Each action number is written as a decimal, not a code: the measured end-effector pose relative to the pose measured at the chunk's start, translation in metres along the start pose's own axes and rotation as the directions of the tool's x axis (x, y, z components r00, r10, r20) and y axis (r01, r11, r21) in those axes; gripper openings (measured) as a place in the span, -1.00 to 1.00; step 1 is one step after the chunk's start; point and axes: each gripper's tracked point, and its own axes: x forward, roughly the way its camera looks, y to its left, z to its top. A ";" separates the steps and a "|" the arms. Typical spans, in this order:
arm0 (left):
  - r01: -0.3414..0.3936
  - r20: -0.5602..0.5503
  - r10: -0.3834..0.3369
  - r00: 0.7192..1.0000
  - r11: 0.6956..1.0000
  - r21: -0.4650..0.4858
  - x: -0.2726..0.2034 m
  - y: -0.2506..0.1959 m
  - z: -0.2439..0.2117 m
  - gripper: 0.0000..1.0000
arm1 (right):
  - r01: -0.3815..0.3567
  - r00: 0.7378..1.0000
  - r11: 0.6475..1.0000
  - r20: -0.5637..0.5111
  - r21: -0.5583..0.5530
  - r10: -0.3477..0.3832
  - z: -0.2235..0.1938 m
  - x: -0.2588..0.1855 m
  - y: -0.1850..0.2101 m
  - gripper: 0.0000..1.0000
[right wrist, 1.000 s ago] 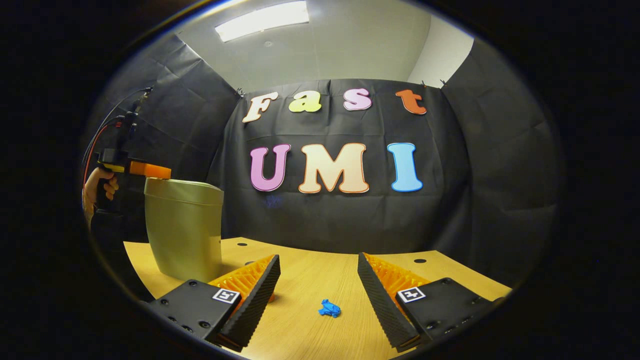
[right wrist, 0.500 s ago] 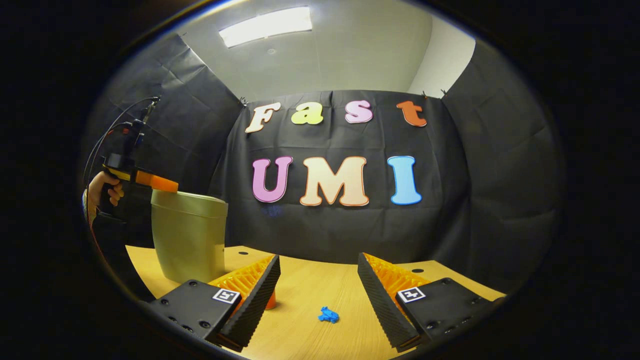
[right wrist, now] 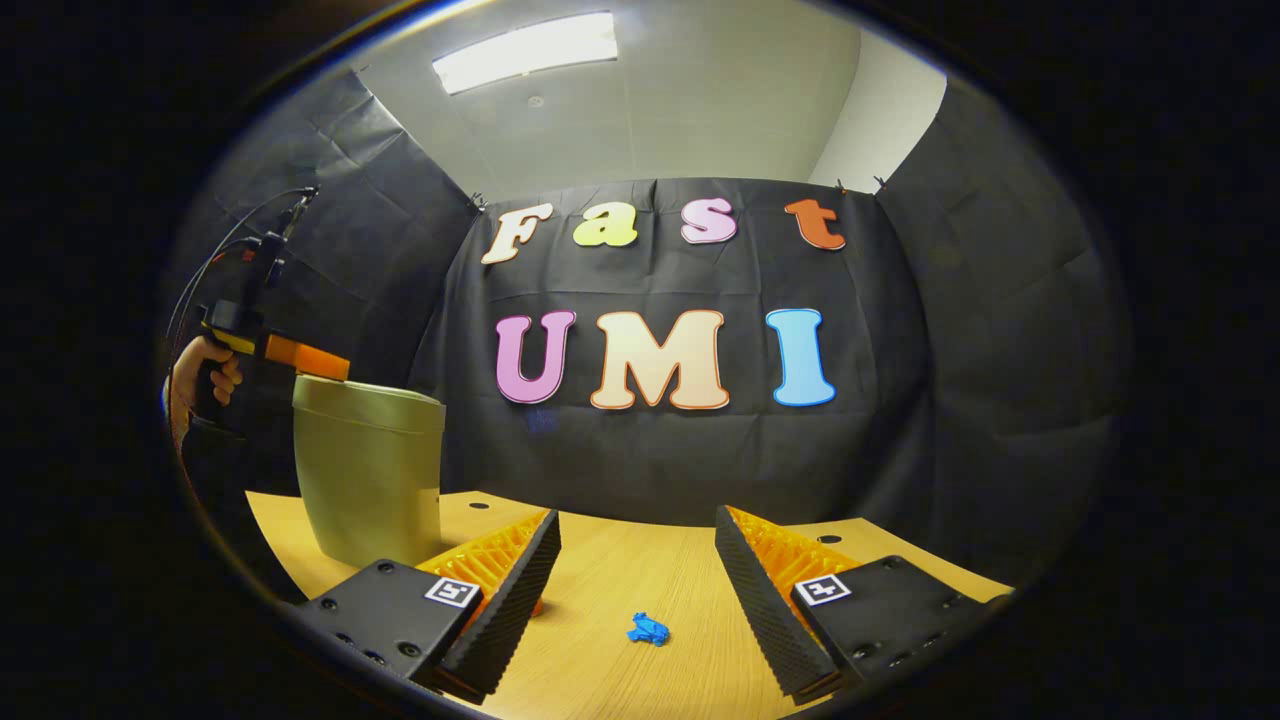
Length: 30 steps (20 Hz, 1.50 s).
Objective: Press the lid of the desktop garbage bin to open it, pick up the crumpled paper on the desktop and throw it into the bin, then pick up the pop can on the desktop and drop it into the bin, and finally close the garbage bin lid.
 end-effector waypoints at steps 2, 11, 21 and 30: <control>-0.027 0.028 0.027 0.999 0.999 0.032 0.001 0.007 0.010 -1.00 | -0.008 1.000 1.000 -0.006 -0.011 0.008 -0.004 0.001 0.003 0.96; -0.059 -0.029 0.060 0.998 0.998 0.007 0.008 0.026 -0.007 -1.00 | -0.015 1.000 0.999 -0.007 -0.035 0.015 -0.003 0.001 0.006 0.96; -0.049 -0.016 0.050 0.999 0.998 0.028 0.006 0.026 -0.012 -1.00 | -0.014 1.000 1.000 -0.017 -0.024 0.013 -0.007 0.001 0.006 0.96; -0.041 -0.028 0.042 0.999 0.999 0.035 0.006 0.026 -0.009 -1.00 | -0.037 0.999 0.999 0.011 -0.039 0.037 0.008 -0.006 0.016 1.00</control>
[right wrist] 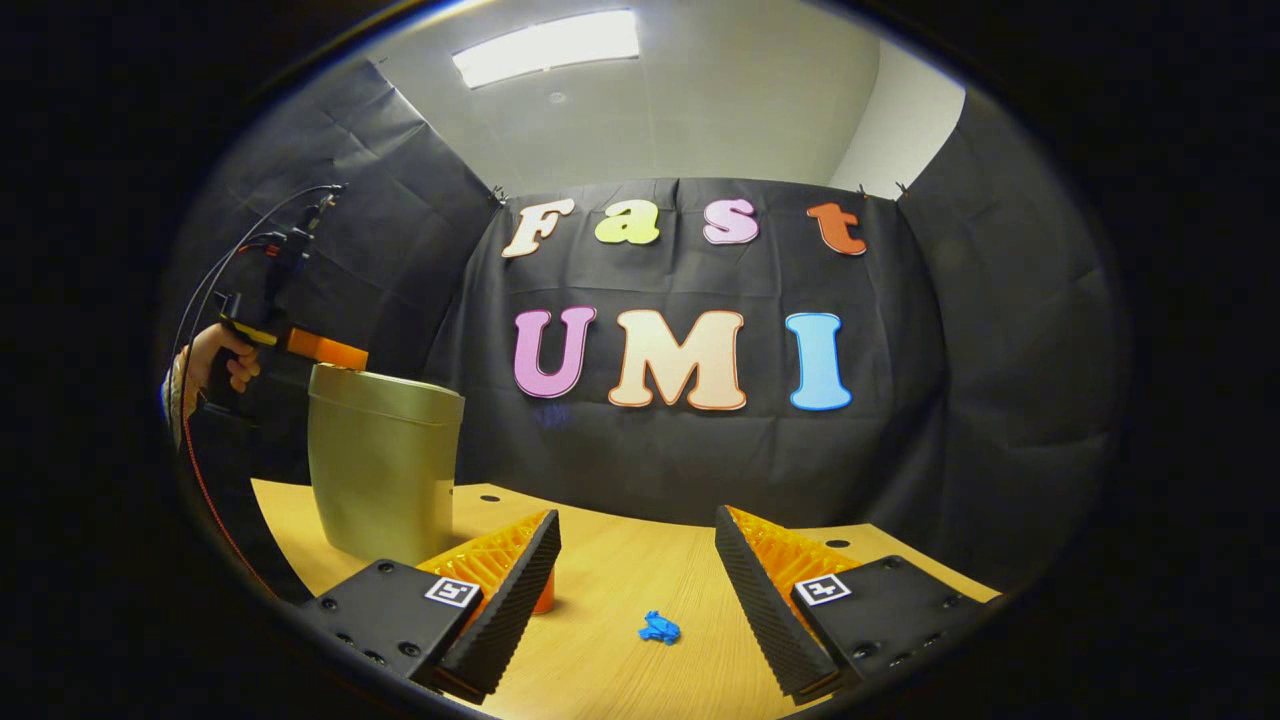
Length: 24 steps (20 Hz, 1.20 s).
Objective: Press the lid of the desktop garbage bin to open it, pick up the crumpled paper on the desktop and throw it into the bin, then pick up the pop can on the desktop and drop it into the bin, and finally close the garbage bin lid.
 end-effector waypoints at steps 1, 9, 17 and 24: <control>-0.002 0.017 0.002 1.000 1.000 0.005 0.000 0.000 0.004 -1.00 | 0.002 1.000 1.000 0.008 -0.005 -0.002 0.002 0.000 0.000 0.96; 0.009 0.082 -0.014 0.997 0.998 0.054 0.000 -0.013 0.031 -1.00 | 0.013 1.000 1.000 -0.006 0.014 -0.013 -0.006 0.003 -0.006 0.96; 0.190 0.107 -0.190 0.976 0.982 0.009 -0.006 -0.089 0.014 -1.00 | 0.013 0.999 1.000 -0.035 0.006 -0.013 -0.018 0.008 -0.005 0.96; 0.321 0.042 -0.320 0.947 0.946 -0.038 -0.005 -0.132 -0.063 -1.00 | 0.019 0.997 1.000 -0.076 0.015 -0.017 -0.038 0.016 -0.004 0.96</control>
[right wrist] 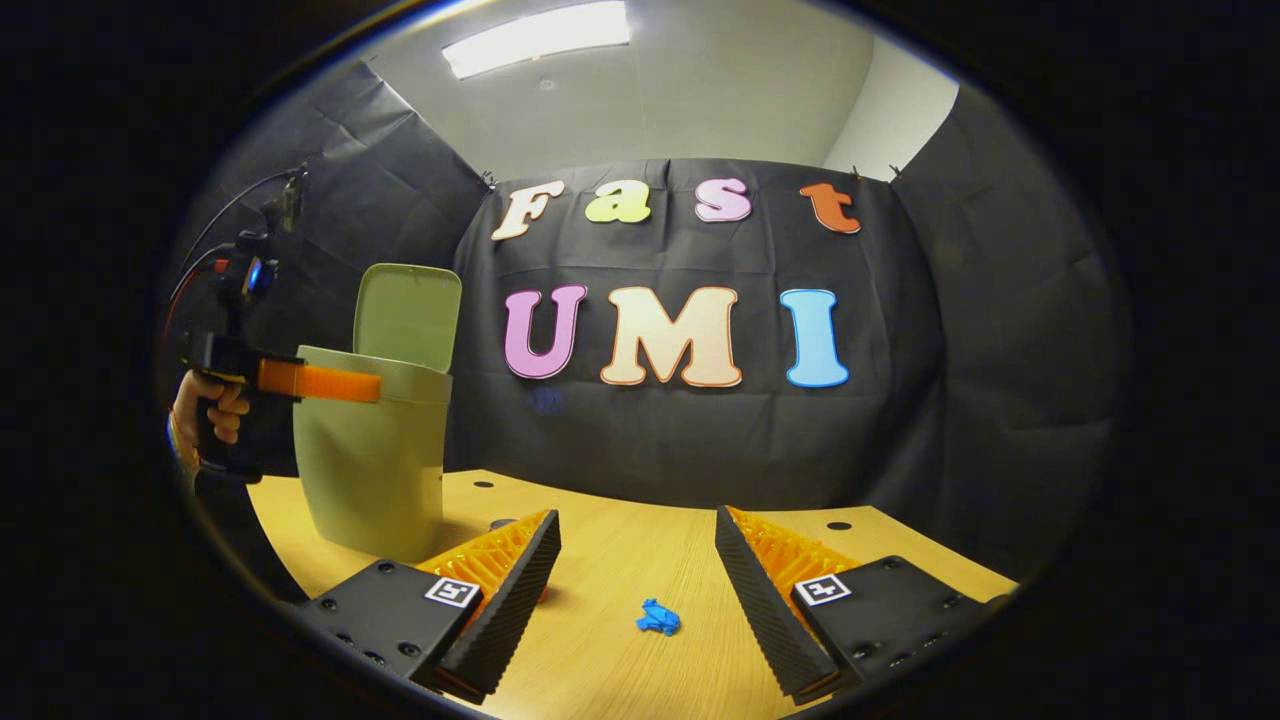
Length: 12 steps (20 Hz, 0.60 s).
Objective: Press the lid of the desktop garbage bin to open it, pick up the crumpled paper on the desktop and throw it into the bin, then pick up the pop can on the desktop and drop it into the bin, and finally close the garbage bin lid.
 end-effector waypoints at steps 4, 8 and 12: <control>0.048 -0.013 -0.048 0.999 0.999 -0.021 0.003 -0.010 -0.033 -1.00 | 0.014 0.999 1.000 -0.038 -0.026 -0.015 -0.016 0.007 0.000 0.96; 0.085 -0.030 -0.085 0.996 0.996 -0.024 0.003 -0.018 -0.052 -1.00 | 0.006 0.997 0.999 -0.077 -0.046 -0.009 -0.031 0.011 0.002 0.96; 0.111 -0.019 -0.111 0.994 0.994 -0.018 0.001 -0.024 -0.055 -1.00 | 0.005 0.988 0.998 -0.156 -0.064 -0.015 -0.052 0.024 -0.014 0.96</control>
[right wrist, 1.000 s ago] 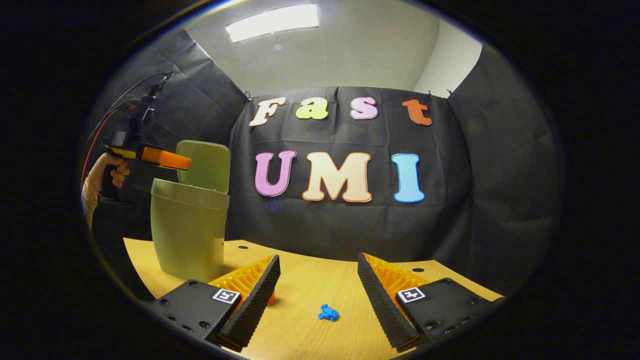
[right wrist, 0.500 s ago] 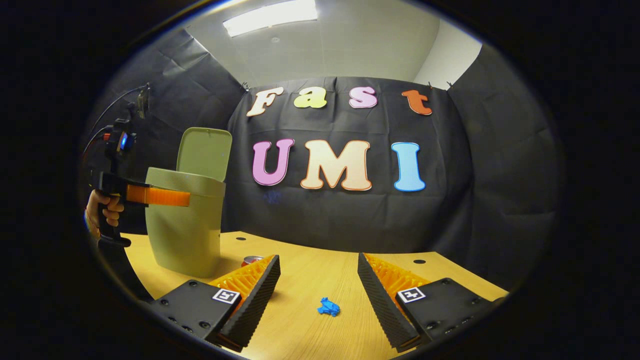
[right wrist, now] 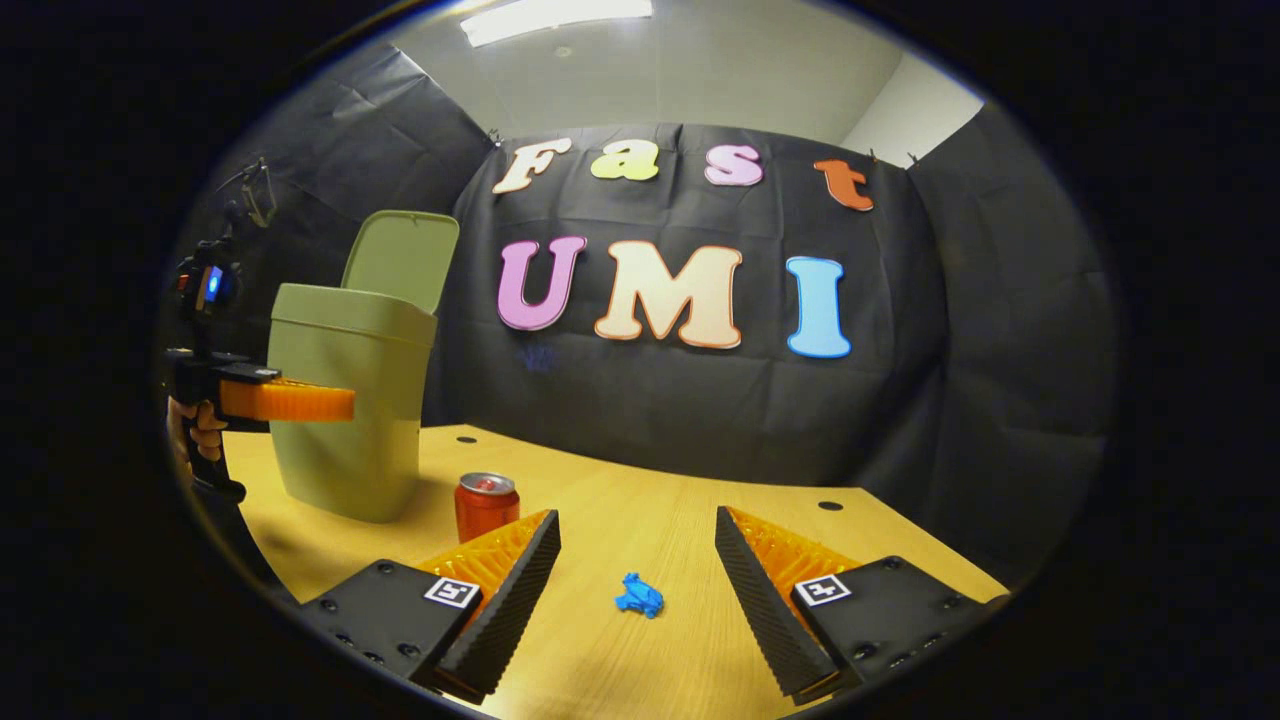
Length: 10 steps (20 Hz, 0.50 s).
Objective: Press the lid of the desktop garbage bin to open it, pick up the crumpled paper on the desktop and throw it into the bin, then pick up the pop can on the desktop and drop it into the bin, and finally close the garbage bin lid.
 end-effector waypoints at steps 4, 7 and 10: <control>0.008 0.018 -0.008 1.000 1.000 0.019 -0.001 -0.002 -0.001 -1.00 | -0.055 0.991 0.998 -0.124 0.011 0.056 -0.020 0.018 -0.008 0.96; -0.004 0.014 0.003 1.000 0.998 0.065 -0.002 0.000 -0.002 -0.82 | -0.101 0.970 0.995 -0.222 0.022 0.103 -0.040 0.038 -0.010 0.96; 0.021 0.017 -0.022 1.000 0.997 0.080 -0.001 -0.011 -0.004 -0.26 | -0.132 0.931 0.990 -0.336 0.047 0.140 -0.070 0.057 -0.011 0.96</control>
